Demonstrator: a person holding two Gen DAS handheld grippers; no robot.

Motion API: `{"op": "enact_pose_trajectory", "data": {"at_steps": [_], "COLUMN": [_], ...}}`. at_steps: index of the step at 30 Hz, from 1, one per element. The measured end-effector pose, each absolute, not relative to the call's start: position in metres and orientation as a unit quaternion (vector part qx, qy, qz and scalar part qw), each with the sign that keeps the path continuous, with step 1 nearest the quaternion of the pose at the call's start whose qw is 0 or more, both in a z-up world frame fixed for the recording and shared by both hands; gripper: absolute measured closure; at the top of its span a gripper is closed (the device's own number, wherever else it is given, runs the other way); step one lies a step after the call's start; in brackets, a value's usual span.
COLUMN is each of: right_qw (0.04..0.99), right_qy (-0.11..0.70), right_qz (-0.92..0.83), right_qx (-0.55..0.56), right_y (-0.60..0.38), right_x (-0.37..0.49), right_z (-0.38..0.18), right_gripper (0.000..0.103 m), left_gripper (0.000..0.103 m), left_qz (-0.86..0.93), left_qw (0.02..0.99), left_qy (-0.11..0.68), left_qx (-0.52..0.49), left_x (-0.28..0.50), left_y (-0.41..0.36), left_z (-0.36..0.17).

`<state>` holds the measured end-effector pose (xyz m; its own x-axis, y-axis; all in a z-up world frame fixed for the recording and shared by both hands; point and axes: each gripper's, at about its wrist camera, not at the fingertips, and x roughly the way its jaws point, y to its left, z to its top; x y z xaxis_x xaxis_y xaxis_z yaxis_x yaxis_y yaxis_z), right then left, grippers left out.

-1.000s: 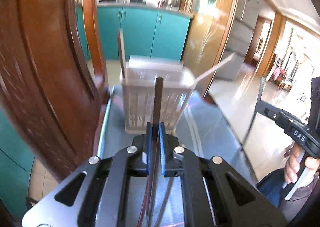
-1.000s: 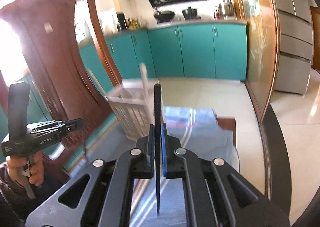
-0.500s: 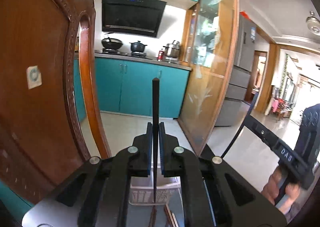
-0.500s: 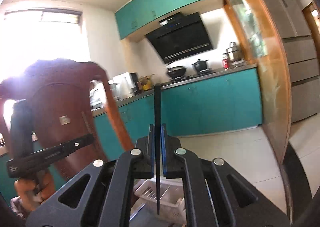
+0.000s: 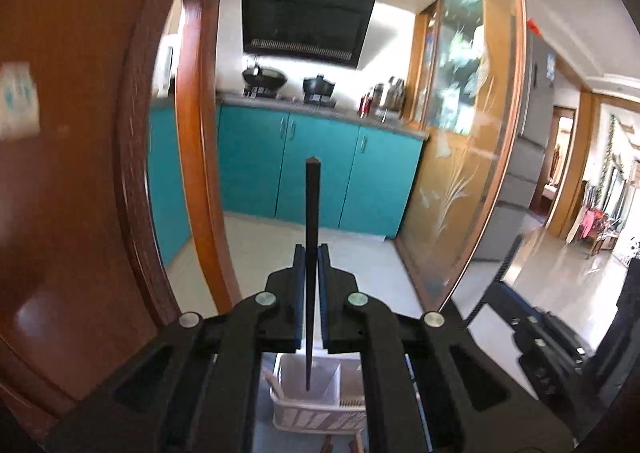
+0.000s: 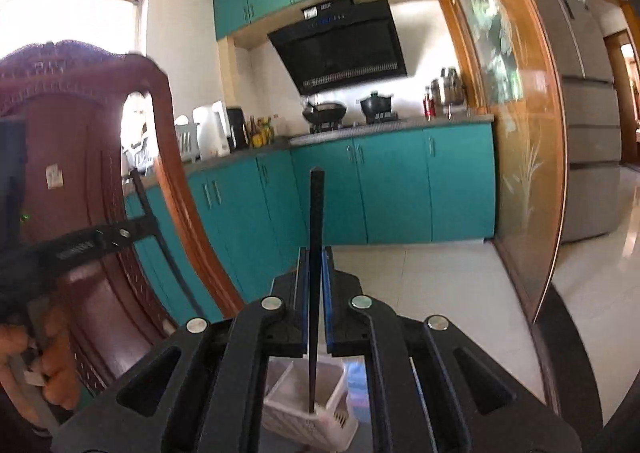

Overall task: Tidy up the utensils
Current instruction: 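Lift both held chopsticks over the white holder and open both grippers, then move both grippers back down to the chopsticks on the cloth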

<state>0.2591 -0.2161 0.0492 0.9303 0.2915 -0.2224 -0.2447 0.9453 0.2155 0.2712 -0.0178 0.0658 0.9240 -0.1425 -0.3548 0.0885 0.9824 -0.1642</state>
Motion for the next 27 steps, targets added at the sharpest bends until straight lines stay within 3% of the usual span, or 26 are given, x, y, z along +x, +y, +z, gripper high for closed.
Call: {"op": "enact_pose_trajectory", "data": {"at_steps": [5,9,12,17,21,27], "right_qw": [0.981,0.983,0.983,0.977,0.959,0.905], "right_qy": [0.123,0.102,0.083,0.071,0.172,0.405], "right_qz": [0.137,0.134,0.145,0.192,0.222,0.129], "right_qx": [0.067,0.067,0.076,0.049,0.044,0.002], "right_y": [-0.211,-0.214,-0.22,-0.22,-0.217,-0.202], "right_x": [0.241,0.222,0.201,0.156,0.161,0.208], "right_z": [0.038,0.041,0.04,0.006,-0.05,-0.14], "right_gripper": [0.094,0.078,0.073,0.058,0.058,0.058], "left_gripper": [0.096,0.096,0.096,0.084,0.067,0.062], "left_qz": [-0.065,-0.068,-0.071,-0.064,-0.071,-0.06], "left_qw": [0.972,0.971,0.972,0.978,0.979,0.961], "left_qy": [0.215,0.218,0.216,0.194,0.186,0.271], "left_qx": [-0.072,-0.065,-0.067,-0.051,-0.031,0.008], "left_x": [0.276,0.269,0.262,0.236,0.211,0.213], "left_y": [-0.02,-0.021,-0.02,-0.015,-0.013,-0.02], "left_z": [0.026,0.006,-0.001,-0.019,-0.04,-0.092]}}
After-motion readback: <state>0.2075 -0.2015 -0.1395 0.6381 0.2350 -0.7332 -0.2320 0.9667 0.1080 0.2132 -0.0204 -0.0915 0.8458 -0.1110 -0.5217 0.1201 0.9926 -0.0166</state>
